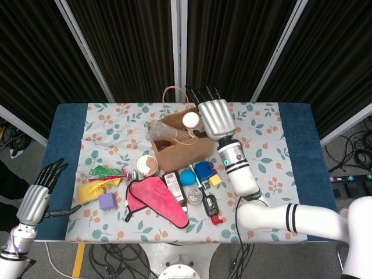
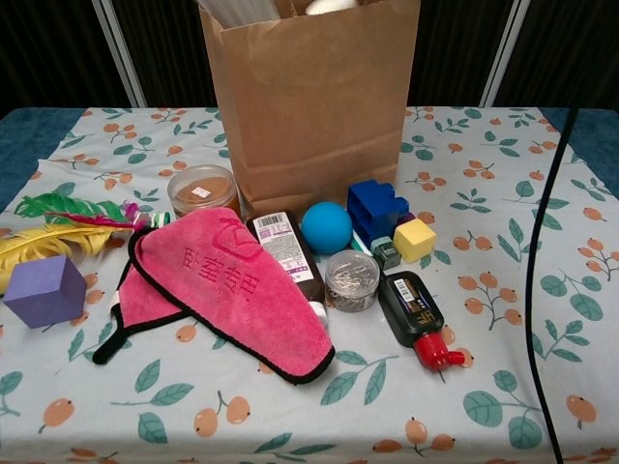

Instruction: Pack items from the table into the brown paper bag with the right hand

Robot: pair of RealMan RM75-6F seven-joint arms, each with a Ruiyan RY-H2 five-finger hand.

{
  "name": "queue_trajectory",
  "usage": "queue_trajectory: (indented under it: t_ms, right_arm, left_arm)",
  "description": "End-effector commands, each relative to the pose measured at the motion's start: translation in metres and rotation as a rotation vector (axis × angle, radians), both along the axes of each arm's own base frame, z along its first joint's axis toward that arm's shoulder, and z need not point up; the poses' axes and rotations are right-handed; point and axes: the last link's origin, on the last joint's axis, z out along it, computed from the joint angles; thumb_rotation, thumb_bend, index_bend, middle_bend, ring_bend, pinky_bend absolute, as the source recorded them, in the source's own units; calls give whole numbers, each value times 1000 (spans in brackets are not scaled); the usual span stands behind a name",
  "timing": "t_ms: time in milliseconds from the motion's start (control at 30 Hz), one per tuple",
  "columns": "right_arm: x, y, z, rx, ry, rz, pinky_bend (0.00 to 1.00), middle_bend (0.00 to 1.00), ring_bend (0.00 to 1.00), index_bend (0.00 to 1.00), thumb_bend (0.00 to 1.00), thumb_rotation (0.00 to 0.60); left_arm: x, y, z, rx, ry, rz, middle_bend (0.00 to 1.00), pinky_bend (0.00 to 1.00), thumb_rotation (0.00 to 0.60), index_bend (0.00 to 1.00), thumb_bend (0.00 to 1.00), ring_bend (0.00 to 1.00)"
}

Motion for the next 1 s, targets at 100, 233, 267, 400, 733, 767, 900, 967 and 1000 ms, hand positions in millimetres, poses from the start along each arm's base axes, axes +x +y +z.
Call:
queue_trajectory:
  t_ms: [100, 233, 267, 400, 733, 767, 900, 967, 1000]
  right_arm:
    - [-29, 21, 32, -48, 35, 12, 0, 166, 0, 0, 0, 600]
    - [-86, 68, 71, -143, 221, -23, 0, 152, 0, 21, 0, 600]
    - [-104, 82, 81, -164, 266, -54, 0, 148, 0, 36, 0, 600]
    - [-187, 151, 113, -193, 344, -202, 0, 136, 0, 53, 0, 600]
    - [-321, 263, 107, -203, 247, -280, 0, 141, 0, 49, 0, 600]
    - [-330, 267, 104, -205, 268, -304, 0, 140, 0, 49, 0, 600]
    - [-362, 276, 97, -190, 309, -397, 0, 135, 0, 45, 0, 600]
    - [-369, 275, 96, -188, 310, -409, 0, 132, 0, 45, 0, 600]
    - [-370, 273, 96, -193, 308, -403, 0, 131, 0, 45, 0, 600]
  left_arm:
    - [2, -2, -1, -4, 50, -16, 67, 69, 344, 61, 0, 27]
    - [1, -4, -1, -23, 77, -11, 67, 69, 353, 61, 0, 27]
    - [1, -4, -2, -29, 89, -11, 67, 69, 354, 61, 0, 28]
    - [2, 2, -5, -31, 153, -26, 66, 69, 357, 61, 0, 27]
    - [-8, 9, 1, 8, 329, 9, 66, 69, 425, 61, 0, 28]
    - [-9, 8, 2, 8, 344, 10, 66, 69, 423, 61, 0, 28]
    - [-10, 4, 2, -10, 385, 10, 67, 69, 426, 74, 0, 27]
    - [-10, 4, 2, -12, 397, 11, 66, 69, 424, 86, 0, 28]
    - [-10, 3, 2, -14, 396, 15, 67, 69, 423, 87, 0, 28]
